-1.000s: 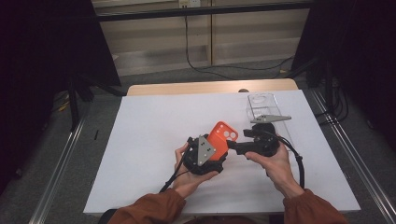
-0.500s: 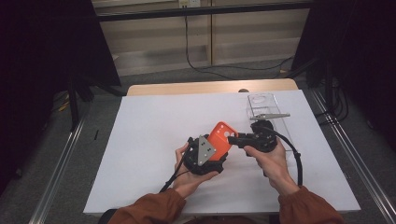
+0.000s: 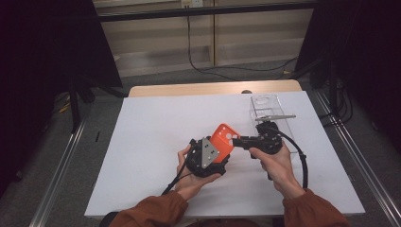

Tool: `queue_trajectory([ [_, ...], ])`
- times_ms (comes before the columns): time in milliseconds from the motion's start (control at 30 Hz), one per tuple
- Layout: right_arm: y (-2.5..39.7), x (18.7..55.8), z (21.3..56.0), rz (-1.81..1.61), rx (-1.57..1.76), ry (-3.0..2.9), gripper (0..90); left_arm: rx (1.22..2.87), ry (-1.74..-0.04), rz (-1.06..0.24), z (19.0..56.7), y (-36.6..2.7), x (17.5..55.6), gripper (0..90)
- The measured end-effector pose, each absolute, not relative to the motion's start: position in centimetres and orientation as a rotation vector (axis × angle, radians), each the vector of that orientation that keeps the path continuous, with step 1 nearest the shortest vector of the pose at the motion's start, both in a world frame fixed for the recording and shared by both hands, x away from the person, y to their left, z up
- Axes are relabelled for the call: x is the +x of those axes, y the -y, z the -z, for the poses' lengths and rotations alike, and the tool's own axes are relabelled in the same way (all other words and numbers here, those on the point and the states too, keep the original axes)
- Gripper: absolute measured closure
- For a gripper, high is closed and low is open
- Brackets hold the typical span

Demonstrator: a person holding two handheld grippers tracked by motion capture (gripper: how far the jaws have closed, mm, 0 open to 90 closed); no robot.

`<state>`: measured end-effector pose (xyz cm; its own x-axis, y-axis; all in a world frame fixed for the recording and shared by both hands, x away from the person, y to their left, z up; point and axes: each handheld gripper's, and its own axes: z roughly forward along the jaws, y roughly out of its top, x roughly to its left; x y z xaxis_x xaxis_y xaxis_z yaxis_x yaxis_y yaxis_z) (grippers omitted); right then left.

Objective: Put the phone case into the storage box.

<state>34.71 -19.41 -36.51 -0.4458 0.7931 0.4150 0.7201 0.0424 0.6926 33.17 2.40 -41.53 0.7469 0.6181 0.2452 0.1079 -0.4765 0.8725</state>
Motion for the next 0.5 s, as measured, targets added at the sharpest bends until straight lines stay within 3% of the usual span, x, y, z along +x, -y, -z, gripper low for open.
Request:
queue_trajectory([
  [500,19.34,34.71,36.68,-1.417,1.692,-2.177,77.2,2.005,-0.531,-0.701,41.83,-2.29,33.10,16.0],
])
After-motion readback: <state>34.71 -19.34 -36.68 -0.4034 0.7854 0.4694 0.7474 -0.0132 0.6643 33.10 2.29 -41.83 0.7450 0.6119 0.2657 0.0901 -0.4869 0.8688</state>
